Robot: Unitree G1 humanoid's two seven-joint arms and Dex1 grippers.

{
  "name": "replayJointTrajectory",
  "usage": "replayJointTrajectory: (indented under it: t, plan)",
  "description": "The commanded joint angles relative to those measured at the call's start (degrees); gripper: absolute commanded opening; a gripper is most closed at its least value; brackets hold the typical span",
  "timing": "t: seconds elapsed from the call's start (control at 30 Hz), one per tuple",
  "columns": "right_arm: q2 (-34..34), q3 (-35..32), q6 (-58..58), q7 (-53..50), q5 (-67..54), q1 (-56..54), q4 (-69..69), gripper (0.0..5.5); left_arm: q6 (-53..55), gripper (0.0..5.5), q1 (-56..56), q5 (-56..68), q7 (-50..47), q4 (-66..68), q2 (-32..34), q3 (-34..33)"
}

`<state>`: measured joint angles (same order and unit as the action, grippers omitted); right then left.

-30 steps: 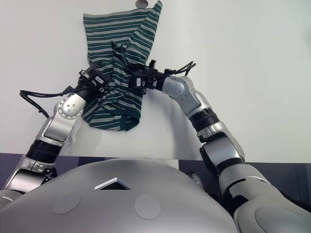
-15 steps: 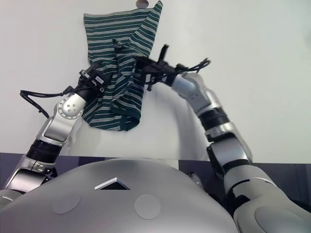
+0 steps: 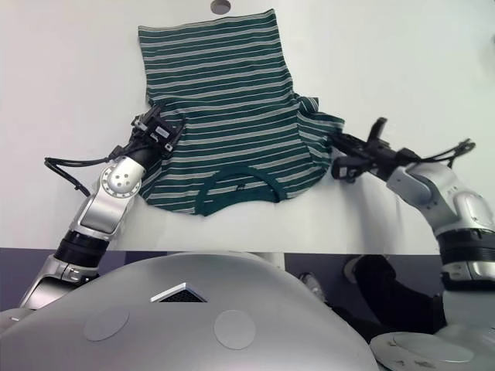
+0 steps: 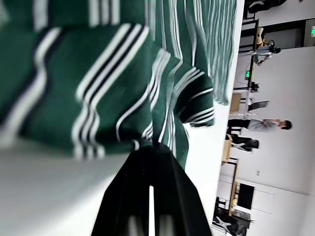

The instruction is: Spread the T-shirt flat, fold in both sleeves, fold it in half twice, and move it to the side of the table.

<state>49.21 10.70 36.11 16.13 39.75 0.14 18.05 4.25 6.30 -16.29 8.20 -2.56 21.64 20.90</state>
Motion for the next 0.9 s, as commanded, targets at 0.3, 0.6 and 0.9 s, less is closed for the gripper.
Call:
replayJointTrajectory:
  t: [0.3,0.6,0.9]
  plan:
    - [-5.53,18.13,-31.29,51.76,-6.57,-10.31,-12.8,2.01,4.73,2.47,9.15,-0.92,5.13,6.72,2.01,2.8]
    - [33.48,-2.1,-7.96,63.9,-17.57,-27.11,1.43,2.69,4.19,2.47,8.88,-1.09,4.43,7.05,1.16,2.35]
    - [-1.19,-3.59,-24.01,40.49,-26.36,-41.83,-5.59,2.69,-5.37,2.47,5.32,-1.12,0.27,6.33,-0.84,0.81]
